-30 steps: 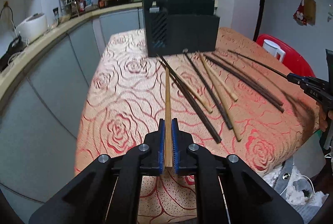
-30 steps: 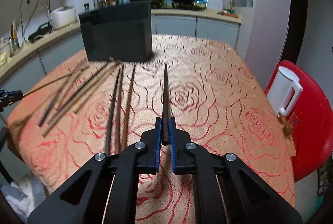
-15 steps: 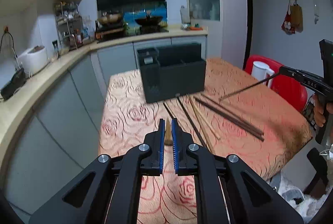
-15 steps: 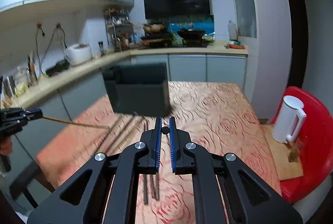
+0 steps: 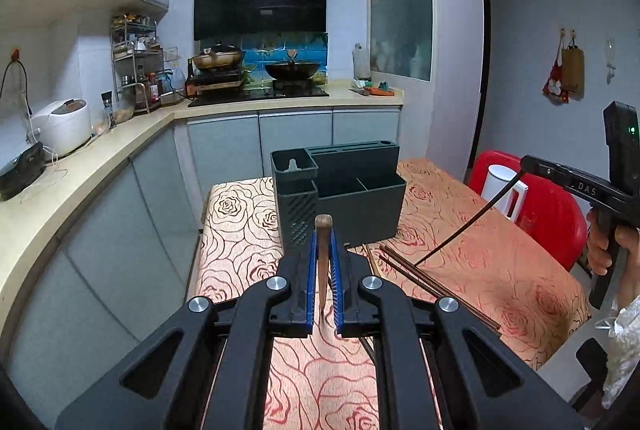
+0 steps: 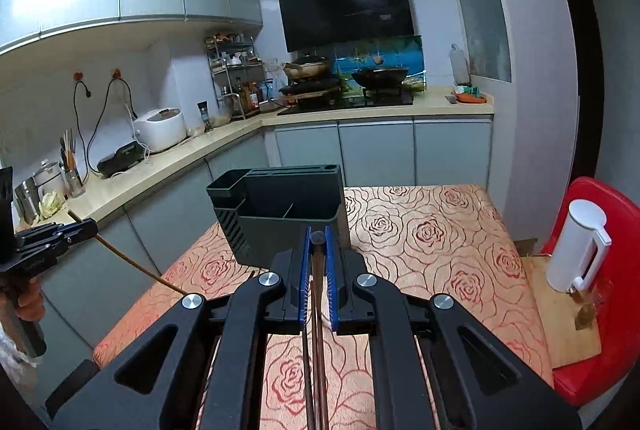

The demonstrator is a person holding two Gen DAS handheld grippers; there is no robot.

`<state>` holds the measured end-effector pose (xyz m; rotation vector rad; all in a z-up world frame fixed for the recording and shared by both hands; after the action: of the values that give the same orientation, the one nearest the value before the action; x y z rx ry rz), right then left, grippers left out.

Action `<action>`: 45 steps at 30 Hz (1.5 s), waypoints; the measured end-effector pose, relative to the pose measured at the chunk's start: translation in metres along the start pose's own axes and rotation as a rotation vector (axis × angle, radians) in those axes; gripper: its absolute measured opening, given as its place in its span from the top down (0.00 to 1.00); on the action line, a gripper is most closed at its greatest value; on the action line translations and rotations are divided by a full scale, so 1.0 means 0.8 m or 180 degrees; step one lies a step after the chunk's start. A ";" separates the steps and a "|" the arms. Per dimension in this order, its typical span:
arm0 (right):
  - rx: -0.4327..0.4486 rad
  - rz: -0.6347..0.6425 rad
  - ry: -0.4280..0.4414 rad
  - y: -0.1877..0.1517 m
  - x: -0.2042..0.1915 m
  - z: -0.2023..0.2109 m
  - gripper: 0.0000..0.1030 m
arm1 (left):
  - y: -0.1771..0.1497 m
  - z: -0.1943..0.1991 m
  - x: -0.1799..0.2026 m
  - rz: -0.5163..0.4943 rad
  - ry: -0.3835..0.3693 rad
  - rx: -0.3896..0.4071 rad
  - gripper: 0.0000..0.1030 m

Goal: Organize utensils
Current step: 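Lift both held chopsticks and carry them over the black utensil caddy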

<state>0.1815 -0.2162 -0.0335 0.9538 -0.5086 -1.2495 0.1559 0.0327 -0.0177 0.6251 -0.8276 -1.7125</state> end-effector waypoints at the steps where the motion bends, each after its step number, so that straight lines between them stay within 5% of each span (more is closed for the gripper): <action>1: -0.0013 0.0011 -0.0008 0.004 -0.001 -0.003 0.92 | 0.003 -0.001 -0.002 0.0004 -0.0002 -0.0007 0.94; 13: 0.0048 0.0118 -0.0005 0.078 -0.014 -0.008 0.92 | 0.067 -0.005 -0.015 -0.0040 -0.0074 -0.0054 0.94; 29: 0.0272 0.0245 -0.0088 0.182 -0.028 -0.006 0.92 | 0.215 0.005 0.020 -0.0232 -0.0104 0.0350 0.94; 37: 0.0255 0.0268 -0.0164 0.205 -0.028 -0.031 0.92 | 0.262 -0.043 0.034 -0.0182 -0.0089 0.0413 0.94; 45: 0.0087 0.0319 -0.0217 0.197 -0.027 -0.073 0.92 | 0.248 -0.117 0.036 -0.0117 -0.0065 0.0192 0.94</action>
<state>0.3091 -0.1733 0.0690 0.9001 -0.6211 -1.1904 0.3360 -0.0505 0.0798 0.6682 -0.8900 -1.7349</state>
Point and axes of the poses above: each gripper's, at about its wrist camera, not at the fingertips, and z roughly against the way its jaws point, x to its right, y to its top, the point moved 8 cm from there along -z, roughly the way its jaws point, and after that the axes turned 11 degrees about -x, right-handed, at the moved point
